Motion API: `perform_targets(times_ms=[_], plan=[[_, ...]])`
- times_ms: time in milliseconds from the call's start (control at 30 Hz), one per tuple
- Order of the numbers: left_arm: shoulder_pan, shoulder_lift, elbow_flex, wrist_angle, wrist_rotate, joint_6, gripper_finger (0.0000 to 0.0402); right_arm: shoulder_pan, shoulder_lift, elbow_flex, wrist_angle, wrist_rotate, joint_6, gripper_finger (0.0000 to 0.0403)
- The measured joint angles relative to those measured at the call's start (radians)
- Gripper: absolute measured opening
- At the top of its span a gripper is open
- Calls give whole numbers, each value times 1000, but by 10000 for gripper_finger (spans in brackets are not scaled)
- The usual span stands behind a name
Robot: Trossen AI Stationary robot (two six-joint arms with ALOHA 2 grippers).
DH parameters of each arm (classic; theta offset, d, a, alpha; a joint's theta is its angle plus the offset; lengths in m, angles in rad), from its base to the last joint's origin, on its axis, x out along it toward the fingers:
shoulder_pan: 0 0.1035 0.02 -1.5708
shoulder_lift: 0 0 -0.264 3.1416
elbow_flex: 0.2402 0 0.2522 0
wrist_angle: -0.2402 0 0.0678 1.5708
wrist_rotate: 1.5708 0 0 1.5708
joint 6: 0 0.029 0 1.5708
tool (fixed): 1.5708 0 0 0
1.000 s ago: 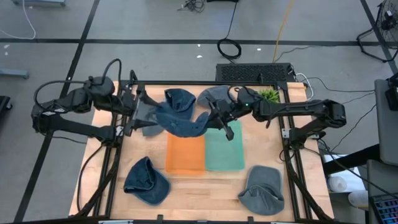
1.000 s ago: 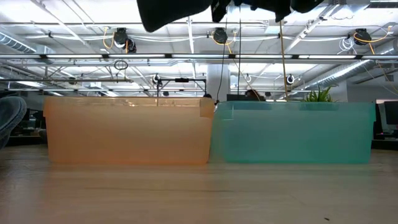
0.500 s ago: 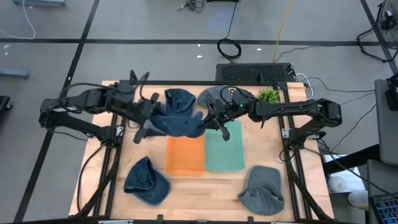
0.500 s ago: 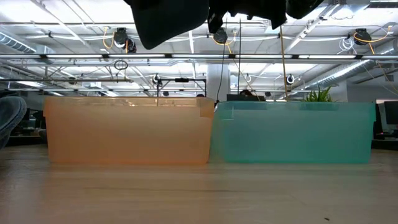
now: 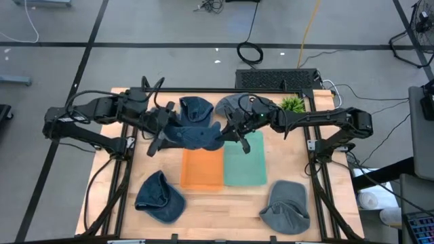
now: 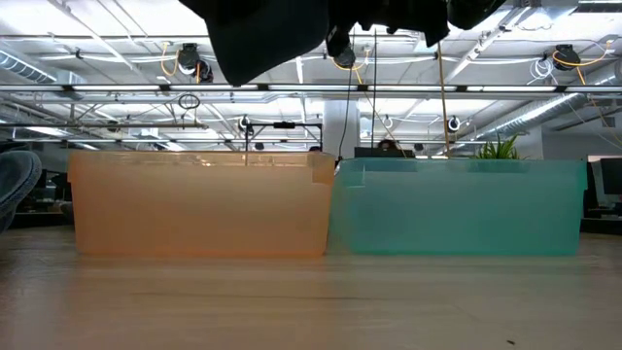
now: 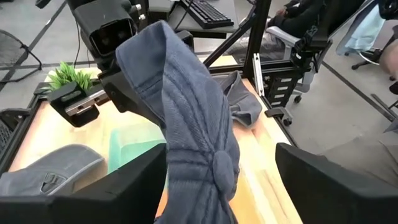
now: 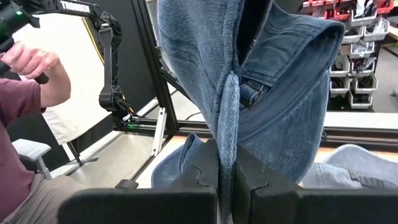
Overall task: Pick & Place hat
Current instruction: Put the top right blue cap into the orange bin
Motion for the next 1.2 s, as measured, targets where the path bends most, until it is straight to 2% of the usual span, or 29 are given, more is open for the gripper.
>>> perform_targets(times_ms=[133, 433, 667, 967, 1067, 1200], plan=[[0, -6, 0, -4, 0, 0, 251, 0, 0, 0, -16, 2, -9, 0], [0, -6, 0, -46, -1, -4, 115, 0, 0, 0, 5, 1, -8, 0], [12, -25, 0, -44, -3, -88, 23, 0, 0, 0, -17, 2, -27, 0], [19, -45, 0, -37, -4, -105, 22, 0, 0, 0, -16, 13, -35, 7], [19, -45, 0, -37, -4, -74, 22, 0, 0, 0, -15, 34, -34, 30], [25, -45, 0, -36, -4, -71, 22, -6, -13, 0, -32, 36, -41, 85]])
